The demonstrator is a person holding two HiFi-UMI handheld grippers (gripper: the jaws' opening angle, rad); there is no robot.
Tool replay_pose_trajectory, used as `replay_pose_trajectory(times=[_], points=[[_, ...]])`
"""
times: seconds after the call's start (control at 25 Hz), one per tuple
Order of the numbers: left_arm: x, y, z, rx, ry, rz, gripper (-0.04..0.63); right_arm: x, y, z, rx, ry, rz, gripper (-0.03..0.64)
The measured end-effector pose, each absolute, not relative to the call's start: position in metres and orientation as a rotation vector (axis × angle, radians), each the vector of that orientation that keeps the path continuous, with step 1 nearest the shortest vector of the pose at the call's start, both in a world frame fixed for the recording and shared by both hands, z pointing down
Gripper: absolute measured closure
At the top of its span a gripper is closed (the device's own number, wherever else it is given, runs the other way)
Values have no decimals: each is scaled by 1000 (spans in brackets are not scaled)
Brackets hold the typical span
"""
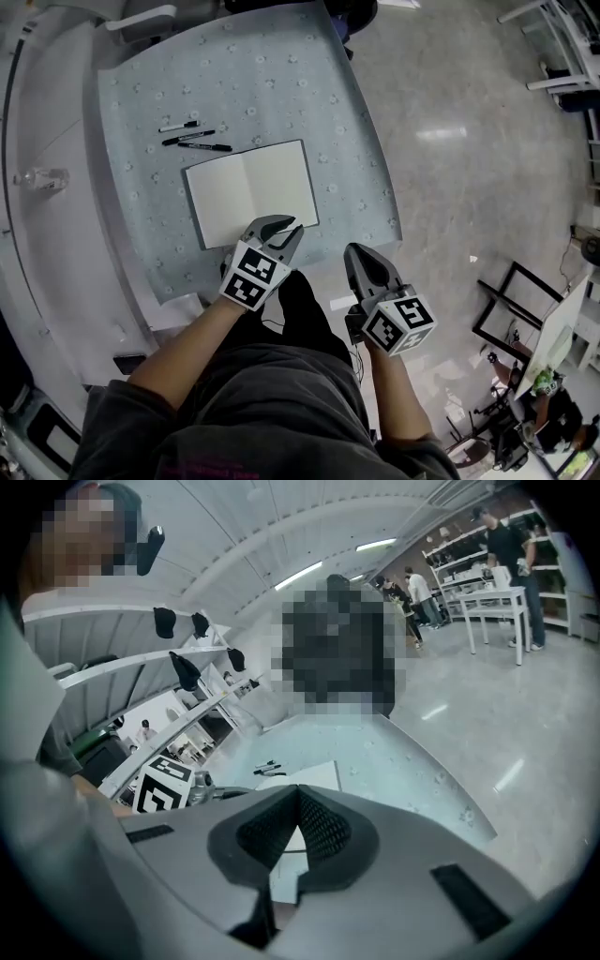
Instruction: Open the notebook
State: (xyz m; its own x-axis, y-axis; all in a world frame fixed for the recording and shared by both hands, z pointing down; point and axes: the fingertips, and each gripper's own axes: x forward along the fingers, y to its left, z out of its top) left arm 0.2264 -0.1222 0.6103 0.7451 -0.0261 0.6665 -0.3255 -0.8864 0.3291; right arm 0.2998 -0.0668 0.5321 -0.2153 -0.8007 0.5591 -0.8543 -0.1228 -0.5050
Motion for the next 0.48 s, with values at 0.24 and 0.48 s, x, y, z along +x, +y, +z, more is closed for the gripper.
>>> replay_pose_trajectory(times=[0.24, 0.48], points=[[190, -144, 575, 2537, -369, 880, 528, 274, -90, 510, 1883, -2108, 1206, 614], [158, -165, 541, 2575, -465, 809, 525, 248, -112, 491, 1840, -2174, 1147, 614]])
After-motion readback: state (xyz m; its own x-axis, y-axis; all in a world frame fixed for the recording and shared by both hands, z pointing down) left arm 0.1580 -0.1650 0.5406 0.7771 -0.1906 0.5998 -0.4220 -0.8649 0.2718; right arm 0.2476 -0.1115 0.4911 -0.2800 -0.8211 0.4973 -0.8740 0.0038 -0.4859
